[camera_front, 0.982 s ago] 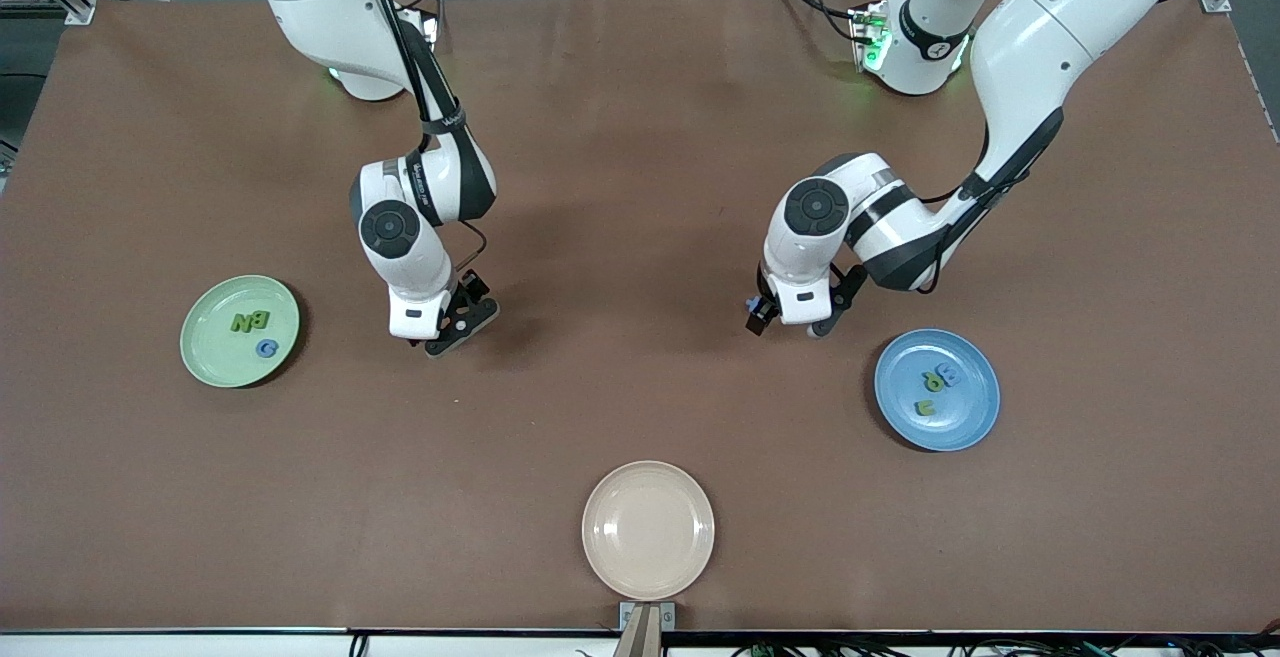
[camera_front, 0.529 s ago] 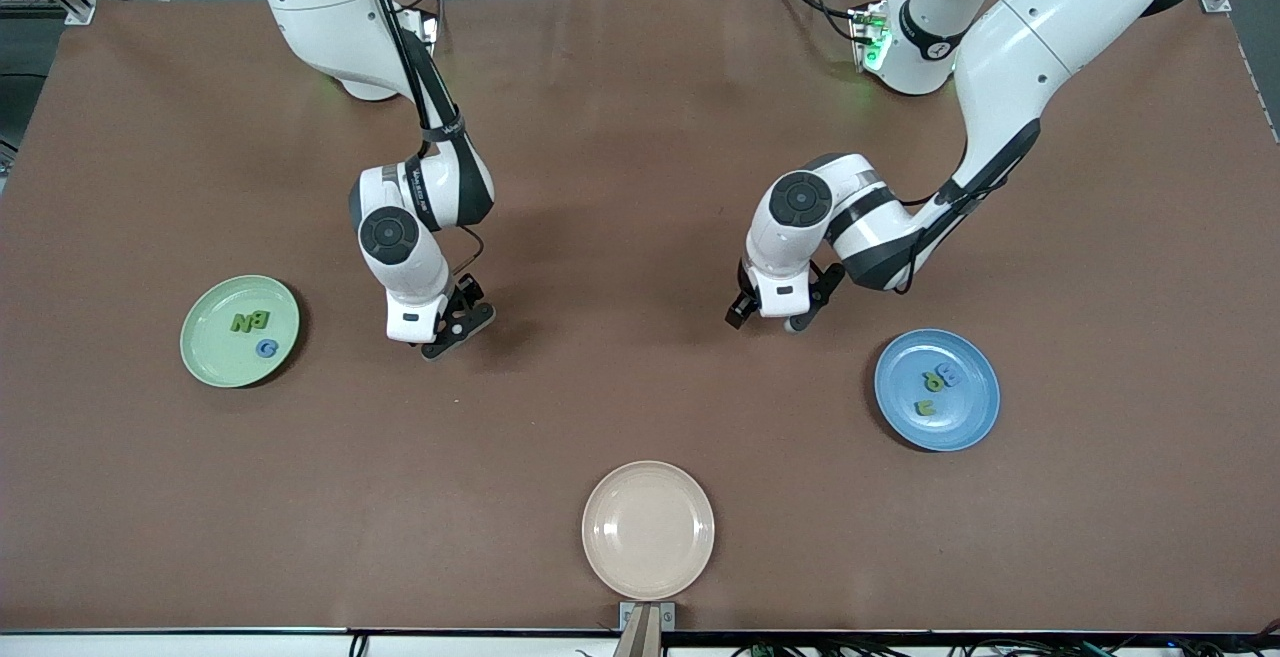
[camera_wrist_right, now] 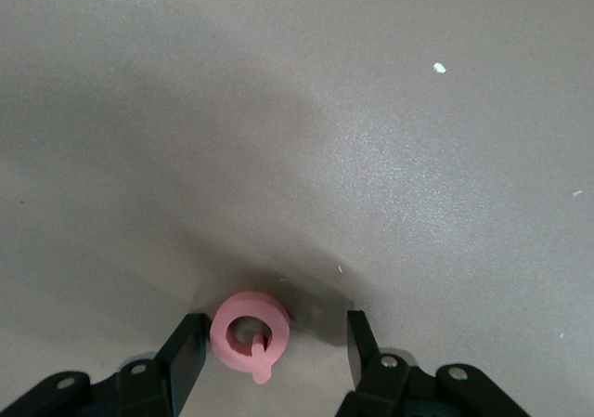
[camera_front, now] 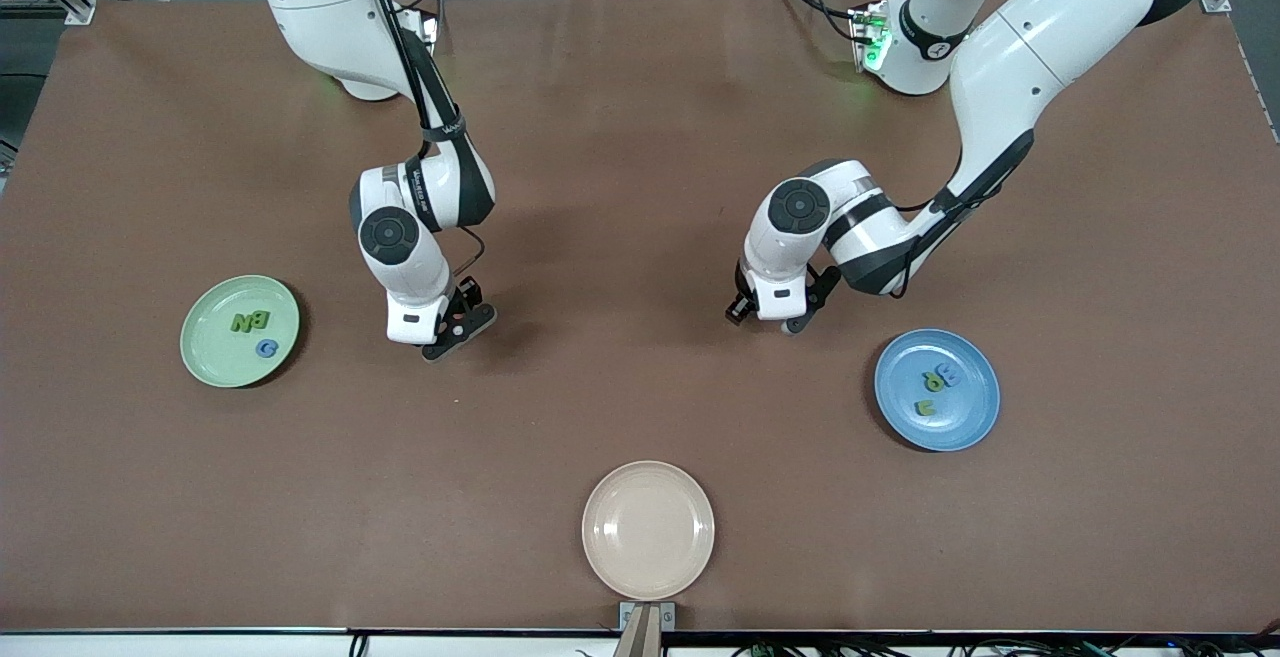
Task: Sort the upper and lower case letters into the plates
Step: 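Grasp the pink Q with the right gripper while the left gripper grasps the x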
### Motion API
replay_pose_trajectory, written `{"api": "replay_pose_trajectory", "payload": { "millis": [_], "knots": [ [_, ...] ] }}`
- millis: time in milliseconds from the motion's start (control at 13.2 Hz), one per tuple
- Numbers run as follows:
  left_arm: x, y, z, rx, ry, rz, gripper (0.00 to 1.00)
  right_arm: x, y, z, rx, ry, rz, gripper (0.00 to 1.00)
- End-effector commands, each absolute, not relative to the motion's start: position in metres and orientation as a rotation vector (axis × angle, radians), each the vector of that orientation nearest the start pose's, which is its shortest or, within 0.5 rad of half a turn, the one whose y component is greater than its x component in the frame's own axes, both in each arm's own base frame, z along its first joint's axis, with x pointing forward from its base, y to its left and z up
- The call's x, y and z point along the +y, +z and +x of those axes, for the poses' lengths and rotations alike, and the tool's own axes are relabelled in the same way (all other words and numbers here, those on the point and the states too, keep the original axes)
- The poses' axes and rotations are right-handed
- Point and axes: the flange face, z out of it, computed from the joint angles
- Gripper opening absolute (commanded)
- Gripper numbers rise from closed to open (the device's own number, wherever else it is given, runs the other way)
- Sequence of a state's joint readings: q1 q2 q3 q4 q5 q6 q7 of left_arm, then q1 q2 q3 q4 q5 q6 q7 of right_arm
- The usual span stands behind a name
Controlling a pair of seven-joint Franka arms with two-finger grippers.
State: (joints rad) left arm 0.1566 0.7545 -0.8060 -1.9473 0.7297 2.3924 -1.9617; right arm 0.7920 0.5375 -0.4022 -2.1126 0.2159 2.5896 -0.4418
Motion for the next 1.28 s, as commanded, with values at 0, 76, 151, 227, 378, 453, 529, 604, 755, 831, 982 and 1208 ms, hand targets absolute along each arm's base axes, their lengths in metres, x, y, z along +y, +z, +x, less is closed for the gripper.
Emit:
{"api": "replay_pose_trajectory", "payload": {
  "millis": [0, 76, 151, 227, 378, 453, 529, 604, 755, 831, 982, 1208],
  "knots": [
    [-0.358, 0.184, 0.504, -1.370, 0.045, -2.884, 0.60, 0.211, 0.173, 0.536, -1.074, 0.011, -3.035, 0.57],
    [-0.356, 0.182, 0.505, -1.369, 0.042, -2.874, 0.60, 0.211, 0.173, 0.536, -1.074, 0.011, -3.035, 0.52],
    [-0.357, 0.178, 0.502, -1.358, 0.041, -2.864, 0.60, 0.211, 0.172, 0.536, -1.075, 0.013, -3.036, 0.48],
    [-0.356, 0.175, 0.502, -1.355, 0.036, -2.856, 0.60, 0.211, 0.172, 0.536, -1.075, 0.013, -3.036, 0.44],
    [-0.355, 0.175, 0.502, -1.353, 0.029, -2.853, 0.60, 0.211, 0.173, 0.537, -1.073, 0.010, -3.036, 0.35],
    [-0.354, 0.174, 0.502, -1.355, 0.030, -2.850, 0.60, 0.213, 0.174, 0.537, -1.076, 0.008, -3.035, 0.32],
    [-0.354, 0.174, 0.502, -1.357, 0.030, -2.849, 0.59, 0.213, 0.174, 0.537, -1.073, 0.008, -3.035, 0.28],
    [-0.353, 0.172, 0.503, -1.358, 0.032, -2.846, 0.56, 0.213, 0.176, 0.539, -1.074, 0.001, -3.034, 0.25],
    [-0.351, 0.173, 0.505, -1.366, 0.024, -2.842, 0.49, 0.208, 0.183, 0.546, -1.051, 0.039, -3.032, 0.22],
    [-0.351, 0.172, 0.504, -1.364, 0.026, -2.841, 0.45, 0.201, 0.195, 0.555, -1.020, 0.100, -3.024, 0.22],
    [-0.349, 0.173, 0.506, -1.370, 0.023, -2.838, 0.40, 0.169, 0.239, 0.578, -1.028, 0.218, -2.953, 0.22],
    [-0.349, 0.173, 0.506, -1.370, 0.024, -2.832, 0.15, 0.068, 0.278, 0.601, -1.064, 0.235, -2.869, 0.22]
  ]
}}
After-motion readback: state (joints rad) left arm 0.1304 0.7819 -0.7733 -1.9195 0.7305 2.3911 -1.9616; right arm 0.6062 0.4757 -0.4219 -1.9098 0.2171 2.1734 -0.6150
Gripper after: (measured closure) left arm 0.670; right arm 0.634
